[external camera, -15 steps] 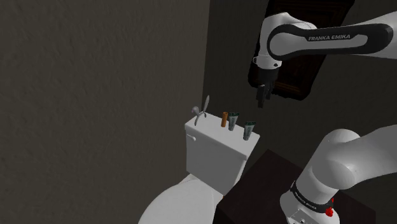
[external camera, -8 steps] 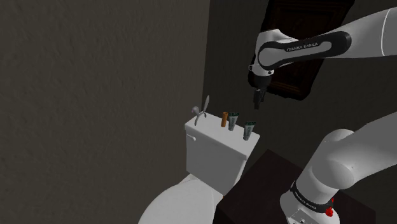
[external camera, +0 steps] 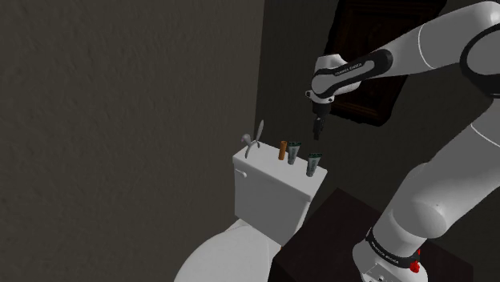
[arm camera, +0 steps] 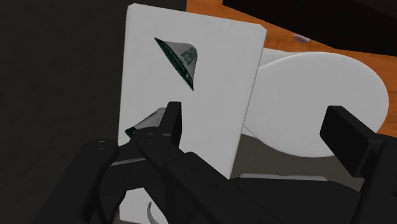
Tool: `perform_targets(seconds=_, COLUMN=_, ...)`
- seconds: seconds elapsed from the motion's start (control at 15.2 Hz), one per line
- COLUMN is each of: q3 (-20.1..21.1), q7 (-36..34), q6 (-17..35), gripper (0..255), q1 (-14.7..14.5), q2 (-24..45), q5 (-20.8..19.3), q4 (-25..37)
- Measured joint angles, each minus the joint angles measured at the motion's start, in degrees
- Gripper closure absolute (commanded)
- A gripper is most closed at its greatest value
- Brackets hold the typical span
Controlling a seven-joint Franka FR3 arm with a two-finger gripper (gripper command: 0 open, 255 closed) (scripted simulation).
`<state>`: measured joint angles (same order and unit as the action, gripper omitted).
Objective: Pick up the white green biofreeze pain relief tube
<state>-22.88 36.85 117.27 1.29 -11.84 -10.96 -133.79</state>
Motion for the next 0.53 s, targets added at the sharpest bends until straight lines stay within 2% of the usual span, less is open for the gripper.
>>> perform_targets(seconds=0.26, q3=-2.58, q7=7.71, q6=4.17, gripper=0, q1=0.24, q2=8.6, q5=3.52, q4=4.47)
perform_targets(seconds=0.53, q3=-3.18, q7=15.83, q6=6.95, gripper=0, q1=1.18, q2=18.88, q5=9.22, q4=11.57)
